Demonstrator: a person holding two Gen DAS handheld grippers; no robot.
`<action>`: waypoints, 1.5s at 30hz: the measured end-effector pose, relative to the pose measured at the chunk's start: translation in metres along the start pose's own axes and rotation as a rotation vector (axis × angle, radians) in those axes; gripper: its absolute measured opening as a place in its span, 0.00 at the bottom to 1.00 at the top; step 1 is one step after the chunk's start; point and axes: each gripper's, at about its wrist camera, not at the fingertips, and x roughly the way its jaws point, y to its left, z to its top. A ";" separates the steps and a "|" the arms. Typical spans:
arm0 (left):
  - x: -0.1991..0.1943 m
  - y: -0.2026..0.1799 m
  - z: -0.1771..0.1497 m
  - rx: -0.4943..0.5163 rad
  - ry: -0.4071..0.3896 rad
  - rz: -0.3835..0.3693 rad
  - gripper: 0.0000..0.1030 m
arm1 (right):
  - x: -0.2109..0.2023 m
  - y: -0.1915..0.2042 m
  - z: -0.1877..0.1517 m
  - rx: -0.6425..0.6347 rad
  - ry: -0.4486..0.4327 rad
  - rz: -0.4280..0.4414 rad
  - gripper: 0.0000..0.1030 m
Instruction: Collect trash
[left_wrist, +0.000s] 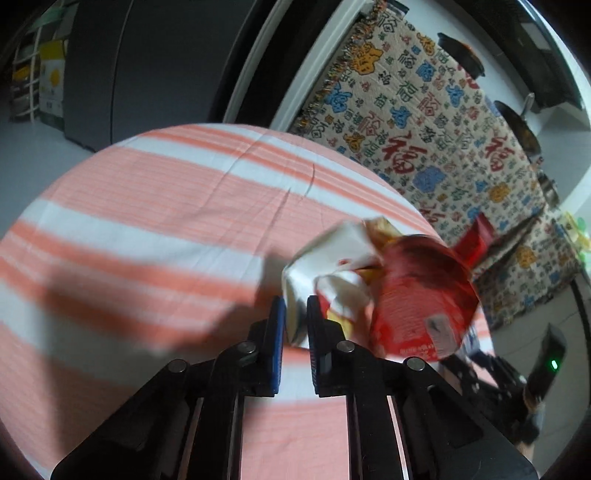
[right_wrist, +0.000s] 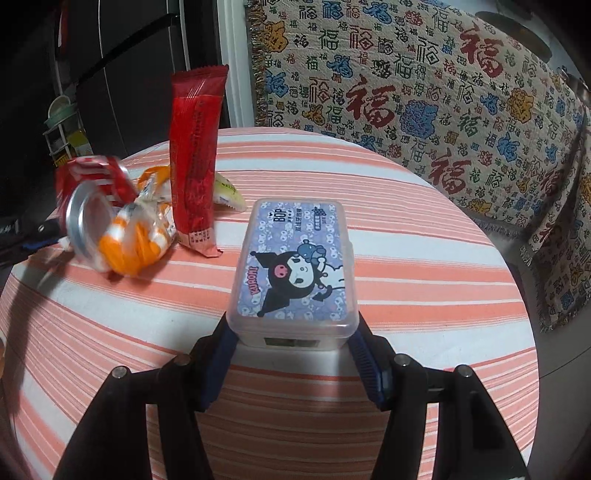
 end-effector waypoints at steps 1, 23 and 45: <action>-0.006 0.003 -0.007 0.004 0.008 -0.007 0.09 | -0.002 0.000 -0.002 0.000 0.000 -0.001 0.59; -0.053 -0.005 -0.082 0.371 0.116 -0.004 0.89 | -0.082 -0.021 -0.090 -0.013 -0.001 -0.009 0.59; 0.003 0.004 -0.009 0.249 0.169 -0.240 0.77 | -0.090 -0.023 -0.103 -0.006 -0.032 -0.017 0.59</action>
